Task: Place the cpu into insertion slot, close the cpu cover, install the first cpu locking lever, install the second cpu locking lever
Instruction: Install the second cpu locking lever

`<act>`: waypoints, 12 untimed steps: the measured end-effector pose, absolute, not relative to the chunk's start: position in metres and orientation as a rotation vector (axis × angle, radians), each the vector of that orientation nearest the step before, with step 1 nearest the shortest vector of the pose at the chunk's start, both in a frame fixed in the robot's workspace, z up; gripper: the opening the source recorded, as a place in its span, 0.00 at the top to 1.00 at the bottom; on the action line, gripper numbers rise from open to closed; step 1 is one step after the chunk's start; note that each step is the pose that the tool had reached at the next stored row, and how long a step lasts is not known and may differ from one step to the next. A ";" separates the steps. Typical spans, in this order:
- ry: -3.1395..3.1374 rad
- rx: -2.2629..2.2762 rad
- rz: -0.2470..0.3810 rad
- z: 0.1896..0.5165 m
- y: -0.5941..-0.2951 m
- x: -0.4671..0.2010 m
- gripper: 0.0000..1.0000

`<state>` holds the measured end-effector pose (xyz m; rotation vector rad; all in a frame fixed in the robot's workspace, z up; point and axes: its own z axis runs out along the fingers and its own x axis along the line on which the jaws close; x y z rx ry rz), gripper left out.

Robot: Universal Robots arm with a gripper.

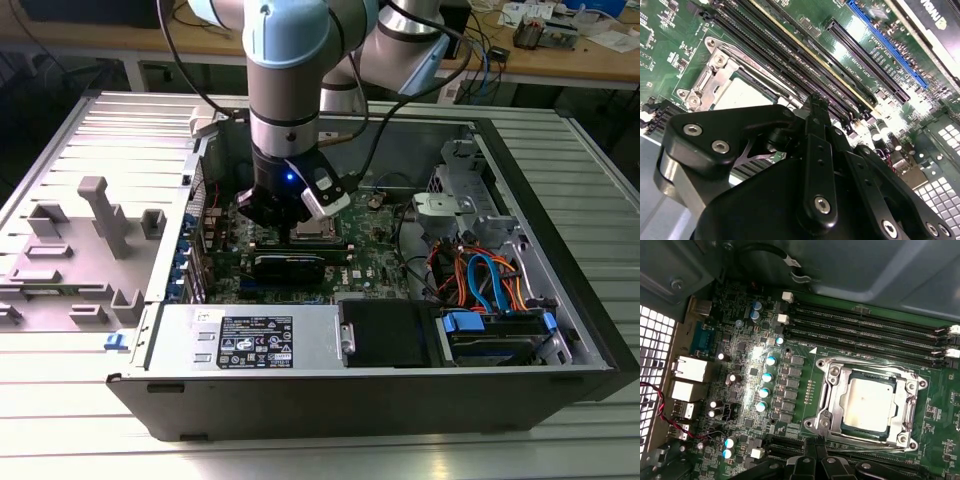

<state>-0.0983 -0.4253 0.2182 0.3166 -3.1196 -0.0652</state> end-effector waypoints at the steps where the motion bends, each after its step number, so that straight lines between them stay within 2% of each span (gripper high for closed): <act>1: -3.120 0.317 -0.066 0.218 -0.425 -0.099 0.89; 12: -3.119 0.321 -0.068 0.216 -0.425 -0.099 0.89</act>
